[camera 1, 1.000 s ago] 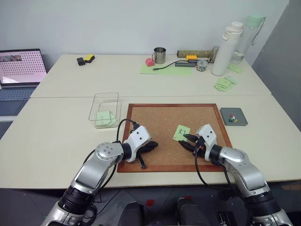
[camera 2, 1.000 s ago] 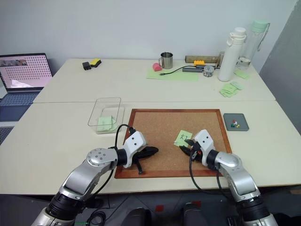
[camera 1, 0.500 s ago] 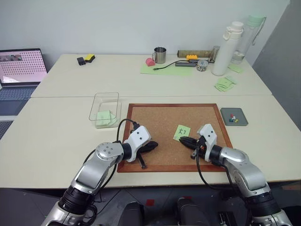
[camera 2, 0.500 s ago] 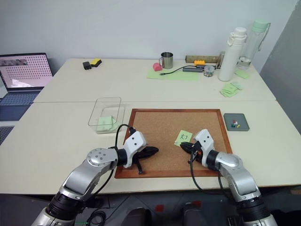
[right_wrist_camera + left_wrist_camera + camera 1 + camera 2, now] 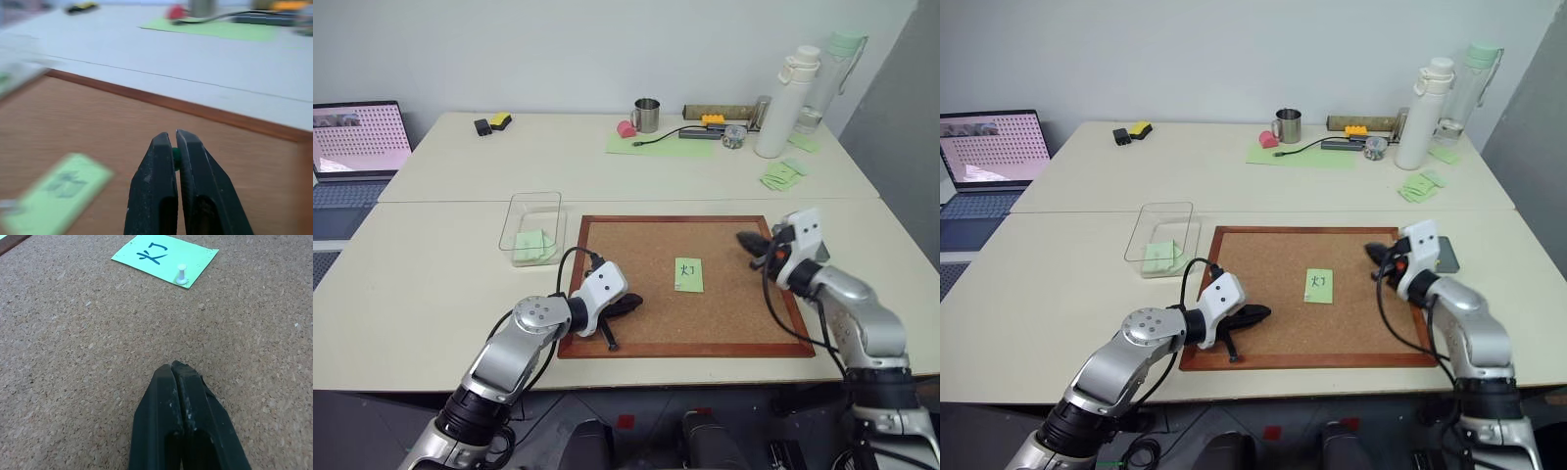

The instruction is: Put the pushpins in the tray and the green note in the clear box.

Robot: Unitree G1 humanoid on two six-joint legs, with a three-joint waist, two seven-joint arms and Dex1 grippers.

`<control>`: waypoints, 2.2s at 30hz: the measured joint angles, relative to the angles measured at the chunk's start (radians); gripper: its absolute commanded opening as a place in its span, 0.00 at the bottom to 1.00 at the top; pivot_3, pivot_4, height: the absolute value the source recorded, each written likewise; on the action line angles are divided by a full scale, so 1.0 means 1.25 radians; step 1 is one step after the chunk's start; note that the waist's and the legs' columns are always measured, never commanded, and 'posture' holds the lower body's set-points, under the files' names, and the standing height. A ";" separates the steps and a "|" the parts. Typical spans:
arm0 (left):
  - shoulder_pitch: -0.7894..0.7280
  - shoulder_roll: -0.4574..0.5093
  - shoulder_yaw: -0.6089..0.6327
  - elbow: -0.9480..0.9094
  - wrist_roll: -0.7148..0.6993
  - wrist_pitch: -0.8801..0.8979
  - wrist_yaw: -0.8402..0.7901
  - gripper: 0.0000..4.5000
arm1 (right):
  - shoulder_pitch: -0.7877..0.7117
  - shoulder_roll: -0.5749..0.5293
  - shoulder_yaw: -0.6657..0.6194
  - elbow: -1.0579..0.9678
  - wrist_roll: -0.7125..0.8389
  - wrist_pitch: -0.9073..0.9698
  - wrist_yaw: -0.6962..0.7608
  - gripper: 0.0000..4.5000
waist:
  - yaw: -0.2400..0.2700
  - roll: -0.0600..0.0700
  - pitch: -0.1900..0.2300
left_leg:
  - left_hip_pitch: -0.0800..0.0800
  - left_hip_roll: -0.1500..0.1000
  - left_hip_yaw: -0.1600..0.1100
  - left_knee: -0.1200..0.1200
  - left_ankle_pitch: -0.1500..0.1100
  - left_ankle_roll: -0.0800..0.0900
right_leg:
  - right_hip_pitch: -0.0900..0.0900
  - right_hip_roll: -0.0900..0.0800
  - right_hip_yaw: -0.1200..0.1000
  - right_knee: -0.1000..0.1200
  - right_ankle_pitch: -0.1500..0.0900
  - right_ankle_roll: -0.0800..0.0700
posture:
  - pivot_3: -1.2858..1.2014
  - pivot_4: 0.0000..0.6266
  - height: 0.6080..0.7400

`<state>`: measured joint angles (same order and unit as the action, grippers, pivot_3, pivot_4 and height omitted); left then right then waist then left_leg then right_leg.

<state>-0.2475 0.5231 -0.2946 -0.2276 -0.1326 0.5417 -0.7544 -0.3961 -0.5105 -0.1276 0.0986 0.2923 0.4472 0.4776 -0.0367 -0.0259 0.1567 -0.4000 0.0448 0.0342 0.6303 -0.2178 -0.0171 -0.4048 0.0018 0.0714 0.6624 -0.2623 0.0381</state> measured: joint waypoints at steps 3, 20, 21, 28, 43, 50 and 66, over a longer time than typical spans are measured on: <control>0.003 0.001 0.002 -0.005 0.000 0.000 -0.001 0.00 | -0.029 -0.037 -0.013 0.099 -0.049 -0.039 -0.024 0.01 | 0.000 0.000 0.000 | 0.000 0.000 0.000 -0.001 0.000 0.000 | 0.000 0.000 0.000 0.000 -0.001 -0.002 | 0.52 0.24 1.00; 0.030 0.002 0.010 -0.032 0.000 0.013 0.019 0.00 | -0.173 -0.055 -0.013 0.443 -0.117 -0.203 -0.017 0.41 | -0.008 0.000 0.000 | 0.000 0.001 0.000 -0.001 0.000 0.000 | 0.000 0.001 0.000 0.001 -0.001 -0.002 | 0.52 0.24 1.00; 0.032 0.002 0.013 -0.033 0.000 0.014 0.019 0.00 | -0.173 -0.055 -0.014 0.443 -0.117 -0.204 -0.016 0.41 | -0.009 0.000 0.000 | 0.000 0.001 0.000 -0.001 0.000 0.000 | 0.000 0.001 0.000 0.001 -0.001 -0.002 | 0.52 0.24 1.00; 0.039 0.010 0.020 -0.043 0.000 0.019 0.019 0.00 | -0.042 0.000 0.002 0.094 0.019 -0.124 0.123 0.41 | -0.015 0.001 0.000 | 0.001 0.002 -0.003 -0.002 0.000 0.000 | 0.000 0.003 0.000 0.001 -0.002 -0.002 | 0.52 0.24 1.00; 0.040 0.010 0.018 -0.044 0.000 0.019 0.019 0.00 | 0.101 0.102 0.287 -0.186 -0.047 -0.018 0.122 0.41 | -0.013 0.001 -0.001 | 0.000 0.002 -0.003 -0.001 0.000 0.000 | 0.000 0.002 -0.001 0.001 -0.002 -0.002 | 0.52 0.24 1.00; 0.043 0.010 0.019 -0.046 0.000 0.020 0.021 0.00 | 0.079 0.137 0.294 -0.118 -0.074 -0.018 0.110 0.38 | -0.013 0.000 -0.001 | 0.001 0.002 -0.003 -0.001 0.000 0.000 | 0.000 0.002 -0.001 0.001 -0.002 -0.002 | 0.52 0.24 1.00; 0.053 0.010 0.020 -0.064 -0.002 0.031 0.034 0.00 | 0.085 0.155 0.285 -0.118 -0.058 -0.016 0.134 0.01 | -0.011 -0.001 -0.002 | 0.000 0.002 -0.003 -0.002 0.000 0.000 | 0.000 0.002 -0.002 0.001 -0.002 -0.002 | 0.52 0.24 1.00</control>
<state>-0.1809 0.5358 -0.2694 -0.3080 -0.1355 0.5807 -0.7120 -0.2897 -0.3174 0.2291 -0.0490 0.2198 0.4269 0.6453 -0.0506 -0.0272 0.1545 -0.4000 0.0475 0.0302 0.6281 -0.2180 -0.0172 -0.4053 0.0047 0.0696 0.6633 -0.2651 0.0351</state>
